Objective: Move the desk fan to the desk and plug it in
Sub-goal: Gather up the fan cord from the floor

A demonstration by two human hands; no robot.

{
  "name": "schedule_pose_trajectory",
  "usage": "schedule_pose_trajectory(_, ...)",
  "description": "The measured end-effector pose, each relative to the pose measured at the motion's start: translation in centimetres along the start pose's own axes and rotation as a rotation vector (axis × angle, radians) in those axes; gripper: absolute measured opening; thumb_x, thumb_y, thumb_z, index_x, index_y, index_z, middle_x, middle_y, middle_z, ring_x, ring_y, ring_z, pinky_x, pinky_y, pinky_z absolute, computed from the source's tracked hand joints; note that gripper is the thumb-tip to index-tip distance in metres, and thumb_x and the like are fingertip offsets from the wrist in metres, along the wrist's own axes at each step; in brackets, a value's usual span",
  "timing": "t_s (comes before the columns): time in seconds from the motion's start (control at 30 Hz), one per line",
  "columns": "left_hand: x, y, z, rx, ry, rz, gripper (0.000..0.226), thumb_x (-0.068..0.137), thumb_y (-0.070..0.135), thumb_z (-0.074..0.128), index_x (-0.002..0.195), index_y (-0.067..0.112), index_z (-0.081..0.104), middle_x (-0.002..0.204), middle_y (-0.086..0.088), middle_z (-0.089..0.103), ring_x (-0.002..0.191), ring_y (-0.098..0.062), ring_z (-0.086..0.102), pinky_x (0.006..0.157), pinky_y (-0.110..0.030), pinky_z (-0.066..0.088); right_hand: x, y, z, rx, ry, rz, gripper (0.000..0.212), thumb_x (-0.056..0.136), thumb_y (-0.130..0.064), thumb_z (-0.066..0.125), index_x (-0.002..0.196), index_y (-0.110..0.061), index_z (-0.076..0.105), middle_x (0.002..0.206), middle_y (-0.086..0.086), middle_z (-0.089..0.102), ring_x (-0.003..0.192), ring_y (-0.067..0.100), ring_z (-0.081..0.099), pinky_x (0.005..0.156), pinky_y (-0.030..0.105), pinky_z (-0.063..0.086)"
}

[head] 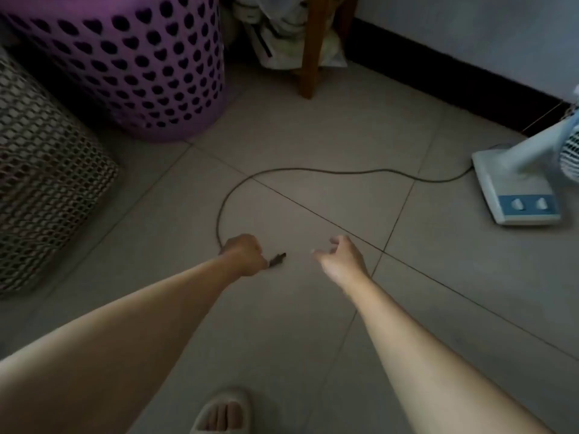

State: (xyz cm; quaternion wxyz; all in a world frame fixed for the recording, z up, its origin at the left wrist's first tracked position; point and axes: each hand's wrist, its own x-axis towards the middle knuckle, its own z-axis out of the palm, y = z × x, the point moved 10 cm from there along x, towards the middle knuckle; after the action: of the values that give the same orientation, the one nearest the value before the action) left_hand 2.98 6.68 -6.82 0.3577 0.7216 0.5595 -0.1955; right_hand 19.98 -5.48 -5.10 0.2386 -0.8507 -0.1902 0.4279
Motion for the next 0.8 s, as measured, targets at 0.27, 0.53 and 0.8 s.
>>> schedule_pose_trajectory(0.27, 6.0, -3.0, 5.4, 0.237, 0.035, 0.033, 0.039, 0.082, 0.016, 0.062, 0.119, 0.007, 0.058, 0.124, -0.013, 0.059, 0.112, -0.028, 0.059, 0.092, -0.032, 0.050, 4.4, 4.5, 3.0, -0.013, 0.031, -0.018, 0.063, 0.081, -0.033, 0.067, 0.134, -0.009, 0.043, 0.137, 0.015, 0.049, 0.125, 0.030, 0.049, 0.104, 0.037, 0.040)
schedule_pose_trajectory(0.53, 7.9, -2.9, 5.5, 0.571, 0.204, 0.115, 0.029, 0.087, 0.003, 0.045, 0.111, 0.004, 0.060, 0.121, -0.013, 0.060, 0.111, -0.027, 0.059, 0.087, -0.033, 0.049, 5.6, 7.0, 3.3, -0.002, 0.064, 0.023, 0.056, 0.085, -0.029, 0.062, 0.134, -0.011, 0.043, 0.137, 0.014, 0.049, 0.123, 0.028, 0.050, 0.097, 0.030, 0.040)
schedule_pose_trajectory(0.8, 6.6, 0.9, 2.8, 0.029, 0.145, 0.255, 0.014, 0.083, 0.006, 0.052, 0.085, 0.014, 0.065, 0.103, -0.009, 0.069, 0.095, -0.027, 0.063, 0.084, -0.035, 0.052, 5.2, 4.4, 2.5, 0.049, 0.112, 0.007, 0.032, 0.093, -0.021, 0.050, 0.121, -0.007, 0.057, 0.128, 0.016, 0.056, 0.119, 0.030, 0.052, 0.097, 0.030, 0.040)
